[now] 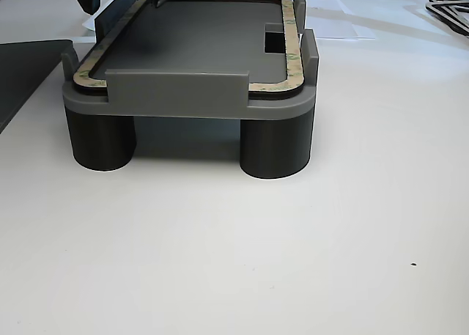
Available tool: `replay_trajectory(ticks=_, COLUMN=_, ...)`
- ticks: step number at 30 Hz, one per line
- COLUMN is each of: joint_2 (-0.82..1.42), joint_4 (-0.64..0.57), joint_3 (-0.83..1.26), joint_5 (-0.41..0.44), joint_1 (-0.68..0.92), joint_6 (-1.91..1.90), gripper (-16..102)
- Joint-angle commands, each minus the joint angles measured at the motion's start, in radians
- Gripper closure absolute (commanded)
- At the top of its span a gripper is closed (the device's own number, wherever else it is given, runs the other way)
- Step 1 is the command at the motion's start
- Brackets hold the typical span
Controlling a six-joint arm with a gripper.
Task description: Move top rectangular frame to the holder.
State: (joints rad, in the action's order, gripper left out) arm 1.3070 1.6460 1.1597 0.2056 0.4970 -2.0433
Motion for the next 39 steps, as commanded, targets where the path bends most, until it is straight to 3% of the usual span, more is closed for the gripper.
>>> replay_trajectory(ticks=1, joint_2=0.038, joint_4=0.009, joint_3=-0.084, joint_5=0.058, joint_1=0.000, joint_6=0.031, gripper=-14)
replay_trajectory(ticks=8, joint_2=0.172, joint_4=-0.026, joint_3=-0.100, joint_5=0.262, joint_1=0.058, joint_6=0.394, gripper=-14)
replay_trajectory(ticks=15, joint_2=0.494, joint_4=-0.296, joint_3=0.202, joint_5=0.347, joint_1=0.048, joint_6=0.980, gripper=-14)
replay_trajectory(ticks=20, joint_2=0.785, joint_4=-0.463, joint_3=0.532, joint_5=0.331, joint_1=-0.028, joint_6=1.325, gripper=-14)
replay_trajectory(ticks=28, joint_2=1.190, joint_4=-0.614, joint_3=0.971, joint_5=0.328, joint_1=-0.120, joint_6=1.661, gripper=-14)
replay_trajectory(ticks=39, joint_2=1.500, joint_4=-0.647, joint_3=1.301, joint_5=0.370, joint_1=-0.137, joint_6=1.809, gripper=-14)
